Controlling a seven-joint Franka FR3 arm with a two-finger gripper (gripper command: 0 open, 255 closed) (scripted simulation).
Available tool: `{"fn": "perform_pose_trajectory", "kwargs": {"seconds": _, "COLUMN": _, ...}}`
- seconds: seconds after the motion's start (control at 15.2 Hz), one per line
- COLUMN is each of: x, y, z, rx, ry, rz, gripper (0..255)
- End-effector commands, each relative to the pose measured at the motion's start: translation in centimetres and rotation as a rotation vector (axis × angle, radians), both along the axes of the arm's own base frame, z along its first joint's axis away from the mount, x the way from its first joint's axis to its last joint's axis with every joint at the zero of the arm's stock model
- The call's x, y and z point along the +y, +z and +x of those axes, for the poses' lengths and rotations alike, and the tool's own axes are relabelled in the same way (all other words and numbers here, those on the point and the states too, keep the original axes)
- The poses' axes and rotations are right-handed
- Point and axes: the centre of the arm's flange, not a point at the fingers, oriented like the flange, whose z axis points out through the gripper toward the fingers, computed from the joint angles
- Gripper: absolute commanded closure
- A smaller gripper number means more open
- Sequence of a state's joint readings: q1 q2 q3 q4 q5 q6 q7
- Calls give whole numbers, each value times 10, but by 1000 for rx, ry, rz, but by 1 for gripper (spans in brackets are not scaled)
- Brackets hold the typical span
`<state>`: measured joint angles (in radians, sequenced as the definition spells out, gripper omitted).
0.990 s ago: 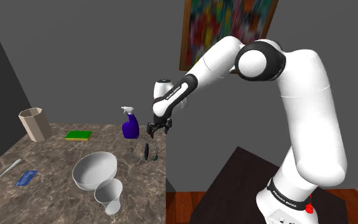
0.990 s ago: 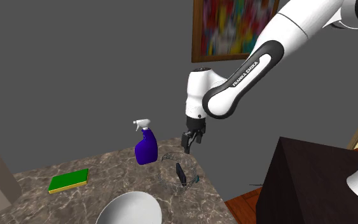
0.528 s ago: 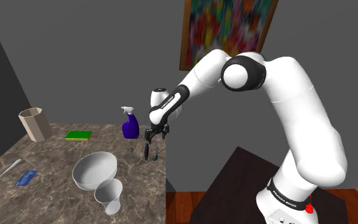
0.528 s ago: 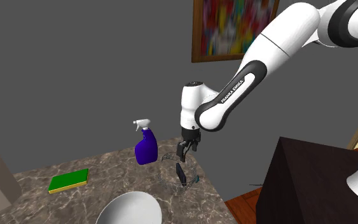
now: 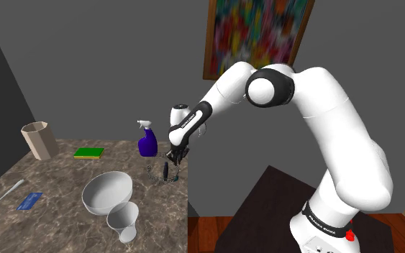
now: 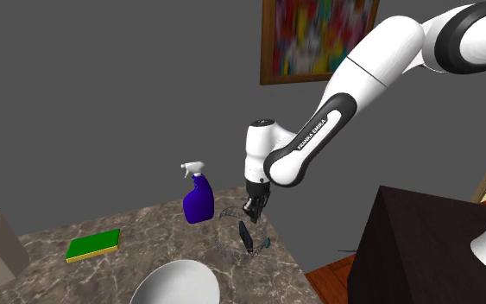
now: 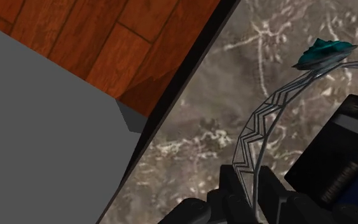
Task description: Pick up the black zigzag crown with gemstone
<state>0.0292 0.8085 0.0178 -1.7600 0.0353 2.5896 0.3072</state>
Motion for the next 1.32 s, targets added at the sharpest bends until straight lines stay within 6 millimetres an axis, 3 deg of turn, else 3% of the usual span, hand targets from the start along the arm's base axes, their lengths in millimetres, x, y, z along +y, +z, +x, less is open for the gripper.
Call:
{"fn": "perform_pose_trajectory", "kwargs": {"seconds": 0.0, "x": 0, "y": 0, "z": 0, "rx": 0, "ry": 0, "rz": 0, "gripper": 255}}
{"fn": "perform_pose_trajectory", "kwargs": {"seconds": 0.4, "x": 0, "y": 0, "z": 0, "rx": 0, "ry": 0, "rz": 0, "gripper": 255}}
{"fn": "perform_pose_trajectory", "kwargs": {"seconds": 1.25, "x": 0, "y": 68, "z": 0, "rx": 0, "ry": 0, "rz": 0, "gripper": 255}}
